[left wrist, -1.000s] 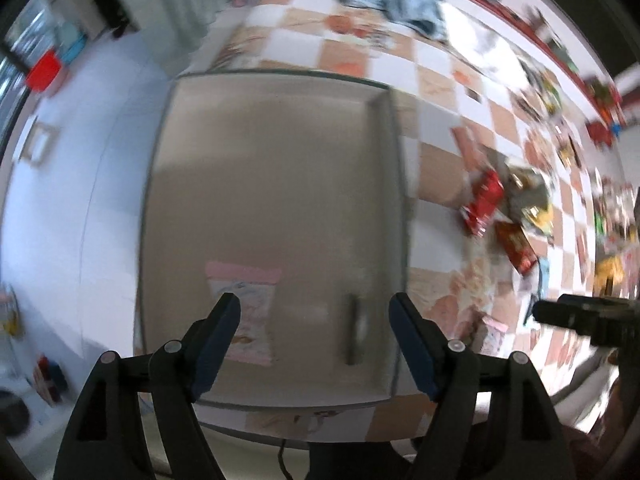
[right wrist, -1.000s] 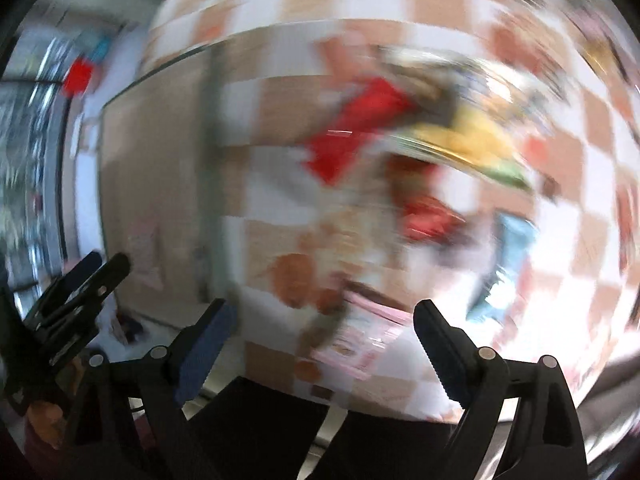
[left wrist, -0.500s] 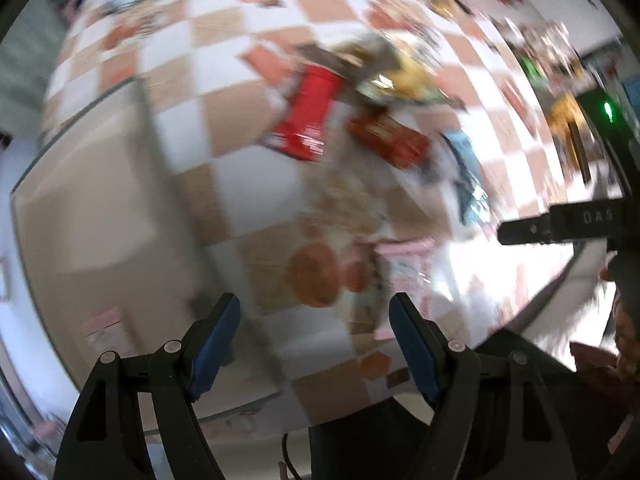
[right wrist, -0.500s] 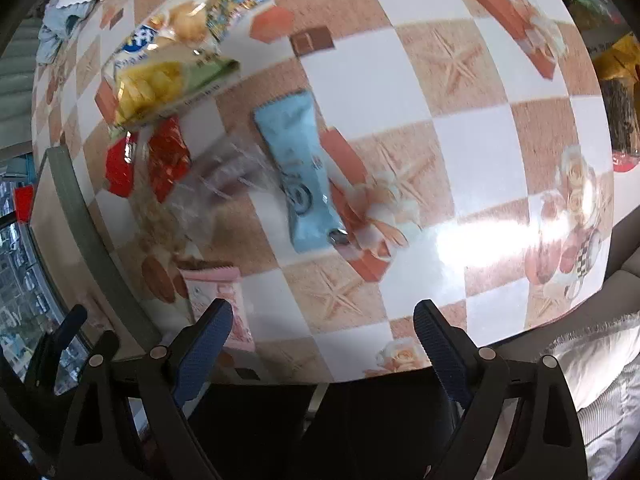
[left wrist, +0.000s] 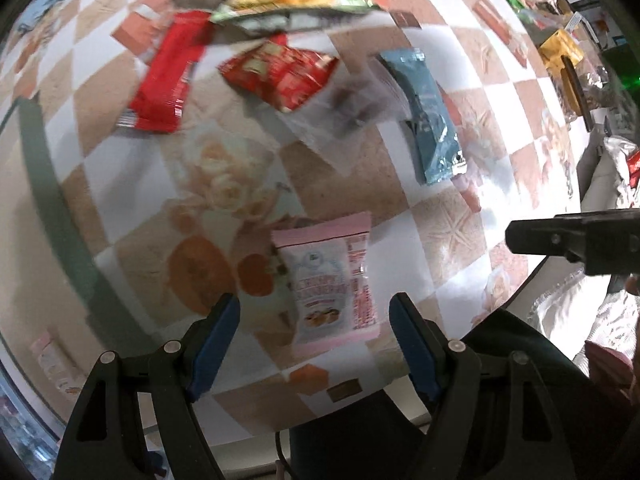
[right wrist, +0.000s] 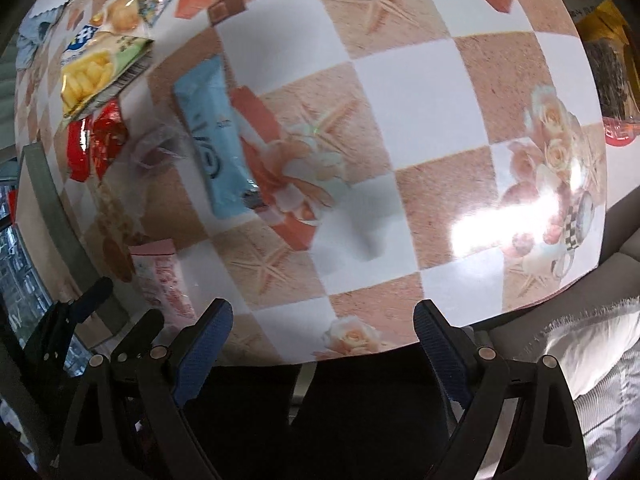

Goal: Organize snacks
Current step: 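Grasp another pink Crispy Cranberry bag with left tool while right grasps light-blue packet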

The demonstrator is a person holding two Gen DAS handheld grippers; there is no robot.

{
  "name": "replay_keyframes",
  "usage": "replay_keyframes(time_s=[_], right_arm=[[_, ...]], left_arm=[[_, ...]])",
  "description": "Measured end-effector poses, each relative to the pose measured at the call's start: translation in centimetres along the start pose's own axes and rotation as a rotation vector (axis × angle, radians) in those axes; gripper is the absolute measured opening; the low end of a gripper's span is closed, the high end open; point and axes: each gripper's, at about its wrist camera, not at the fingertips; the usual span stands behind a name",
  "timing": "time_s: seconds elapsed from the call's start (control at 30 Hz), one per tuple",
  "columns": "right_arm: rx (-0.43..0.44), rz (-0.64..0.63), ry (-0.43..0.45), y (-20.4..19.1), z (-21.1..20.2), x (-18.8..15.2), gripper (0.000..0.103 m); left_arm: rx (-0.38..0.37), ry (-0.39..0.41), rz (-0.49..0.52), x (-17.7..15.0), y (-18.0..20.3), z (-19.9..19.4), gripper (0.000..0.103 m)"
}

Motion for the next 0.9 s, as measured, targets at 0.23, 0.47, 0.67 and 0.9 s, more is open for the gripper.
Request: replay_keyframes(time_s=[0.23,0.47,0.67,0.9], right_arm=[[-0.024,-0.014,-0.017,0.9,0.0,0.1,0.093],[-0.051,-0.066,-0.002,-0.2,0.6,0.2,0.093],[-0.069,-0.107,0.047,-2.8,-0.1,1.5,0.093],[-0.134,-0.178,0.144,-6.2,0.0,4.4,0.093]], left_arm=[[0.090,-0.035,-0.027,0.7,1.0,2.5,0.080],[0.154,-0.001,-0.113,1.0,-1.1,2.7,0.082],[0.150,0.005,-0.168,1.4,-3.3,2.3,0.082],[0.164,0.002,-0.187,1.5,-4.6,2.1,0.085]])
Point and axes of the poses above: each gripper's, at about its wrist camera, not at the fingertips, and z roughly the way its jaws point, y to its right, x to its top, and after that the axes turned 3 degrees about -y, right-handed
